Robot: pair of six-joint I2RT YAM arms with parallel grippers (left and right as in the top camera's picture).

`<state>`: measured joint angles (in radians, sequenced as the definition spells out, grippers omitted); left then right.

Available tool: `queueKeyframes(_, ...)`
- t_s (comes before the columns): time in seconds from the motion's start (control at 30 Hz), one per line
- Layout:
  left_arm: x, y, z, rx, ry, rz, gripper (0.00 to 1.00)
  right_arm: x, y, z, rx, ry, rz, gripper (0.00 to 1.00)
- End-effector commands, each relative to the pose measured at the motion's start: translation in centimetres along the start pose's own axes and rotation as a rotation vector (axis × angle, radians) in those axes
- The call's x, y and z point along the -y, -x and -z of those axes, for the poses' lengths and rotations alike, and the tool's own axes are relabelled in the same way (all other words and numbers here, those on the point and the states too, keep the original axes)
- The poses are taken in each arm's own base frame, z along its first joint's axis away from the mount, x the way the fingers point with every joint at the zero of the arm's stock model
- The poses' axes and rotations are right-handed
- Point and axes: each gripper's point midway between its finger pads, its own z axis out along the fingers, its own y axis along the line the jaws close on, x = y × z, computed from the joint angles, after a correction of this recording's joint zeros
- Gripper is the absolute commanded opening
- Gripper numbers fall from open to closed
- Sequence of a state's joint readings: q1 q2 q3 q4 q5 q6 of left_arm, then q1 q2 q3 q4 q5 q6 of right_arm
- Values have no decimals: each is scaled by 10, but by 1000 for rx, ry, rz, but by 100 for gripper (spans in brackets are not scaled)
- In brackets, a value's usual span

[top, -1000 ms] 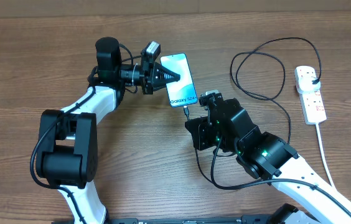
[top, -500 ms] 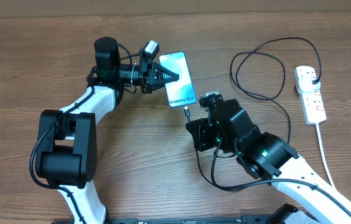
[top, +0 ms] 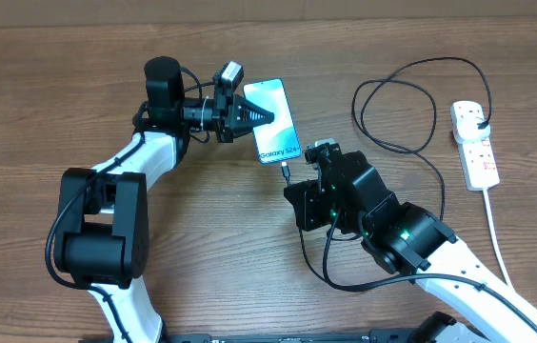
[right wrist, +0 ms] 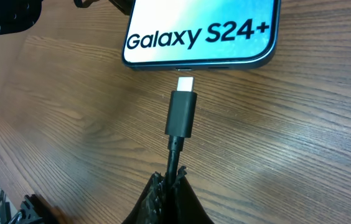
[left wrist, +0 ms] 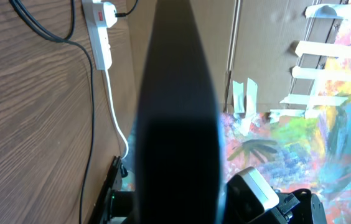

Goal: Plug charger to phone and switch on socket

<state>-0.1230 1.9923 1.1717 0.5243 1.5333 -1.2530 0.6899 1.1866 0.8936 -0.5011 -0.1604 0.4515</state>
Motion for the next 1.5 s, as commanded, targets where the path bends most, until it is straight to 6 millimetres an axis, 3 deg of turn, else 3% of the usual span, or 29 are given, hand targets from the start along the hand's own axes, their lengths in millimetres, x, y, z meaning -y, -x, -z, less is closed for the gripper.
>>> queueKeyframes(0.0, 10, 3, -3, -11, -3, -66, 4, -4, 3, 2, 14, 10, 11, 4)
queueKeyframes(1.47, 13, -7, -8, -63, -16, -41, 4, 3, 6, -2, 29, -31, 8, 4)
